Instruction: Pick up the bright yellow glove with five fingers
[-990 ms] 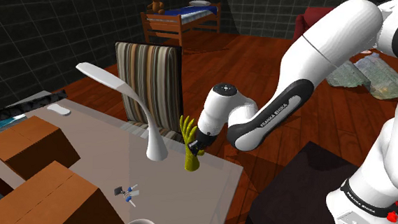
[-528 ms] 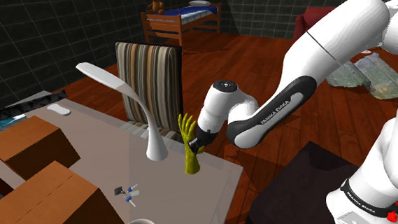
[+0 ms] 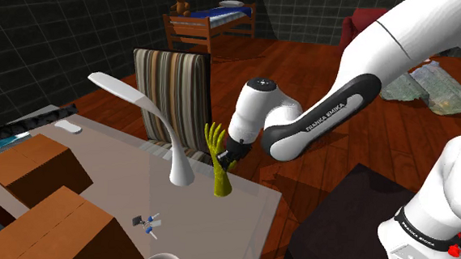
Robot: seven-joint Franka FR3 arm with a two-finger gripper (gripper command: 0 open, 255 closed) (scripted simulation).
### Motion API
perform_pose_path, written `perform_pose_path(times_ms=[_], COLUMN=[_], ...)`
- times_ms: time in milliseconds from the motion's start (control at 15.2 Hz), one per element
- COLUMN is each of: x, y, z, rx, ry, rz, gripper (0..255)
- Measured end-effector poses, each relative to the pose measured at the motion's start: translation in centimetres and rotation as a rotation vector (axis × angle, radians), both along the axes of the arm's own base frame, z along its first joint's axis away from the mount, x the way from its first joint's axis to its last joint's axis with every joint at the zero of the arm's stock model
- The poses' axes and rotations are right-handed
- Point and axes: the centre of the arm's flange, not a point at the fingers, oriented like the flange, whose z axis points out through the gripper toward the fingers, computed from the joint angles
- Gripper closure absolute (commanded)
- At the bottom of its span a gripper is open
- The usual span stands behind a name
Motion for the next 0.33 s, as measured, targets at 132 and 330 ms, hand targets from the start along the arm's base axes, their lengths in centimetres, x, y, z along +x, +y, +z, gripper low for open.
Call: perform_pose_path(times_ms=[132,330], x=[0.0,-0.1], y=[0.0,-0.1], z=[0.9,2.1], rx=[0.0,0.0], ry=[0.0,0.0], rz=[0.0,0.0], gripper=[255,255])
